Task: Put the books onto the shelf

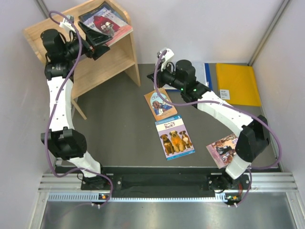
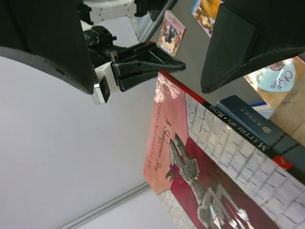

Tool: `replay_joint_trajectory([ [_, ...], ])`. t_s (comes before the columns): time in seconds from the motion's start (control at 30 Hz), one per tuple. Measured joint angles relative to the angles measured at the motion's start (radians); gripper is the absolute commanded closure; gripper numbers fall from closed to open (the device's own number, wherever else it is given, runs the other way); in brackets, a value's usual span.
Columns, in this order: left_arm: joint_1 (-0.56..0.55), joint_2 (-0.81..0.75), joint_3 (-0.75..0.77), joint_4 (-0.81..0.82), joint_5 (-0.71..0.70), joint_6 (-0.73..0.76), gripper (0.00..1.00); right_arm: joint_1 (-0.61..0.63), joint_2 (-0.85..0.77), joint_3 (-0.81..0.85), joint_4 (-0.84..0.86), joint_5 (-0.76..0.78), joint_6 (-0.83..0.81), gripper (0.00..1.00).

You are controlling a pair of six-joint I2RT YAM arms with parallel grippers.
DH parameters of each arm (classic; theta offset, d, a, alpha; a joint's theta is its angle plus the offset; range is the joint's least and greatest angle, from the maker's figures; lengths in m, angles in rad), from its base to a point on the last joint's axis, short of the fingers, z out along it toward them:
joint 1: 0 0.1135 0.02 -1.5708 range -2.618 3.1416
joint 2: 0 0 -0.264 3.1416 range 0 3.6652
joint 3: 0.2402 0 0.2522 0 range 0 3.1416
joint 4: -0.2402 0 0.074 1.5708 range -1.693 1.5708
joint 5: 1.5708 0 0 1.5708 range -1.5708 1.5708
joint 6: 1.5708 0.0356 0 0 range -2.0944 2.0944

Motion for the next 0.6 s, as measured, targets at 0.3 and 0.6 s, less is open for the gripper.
replay_joint_trajectory([
  [0.3,-0.002,-0.037,0.062,-0.31,-0.112,0.279,0.01,0.0,-0.024,-0.061,-0.001,0.005,-0.002,1.0],
  [0.6,0.006,-0.286,-0.06,-0.441,-0.257,0.497,0.61,-0.007,-0.071,-0.274,0.006,0.074,0.008,1.0],
])
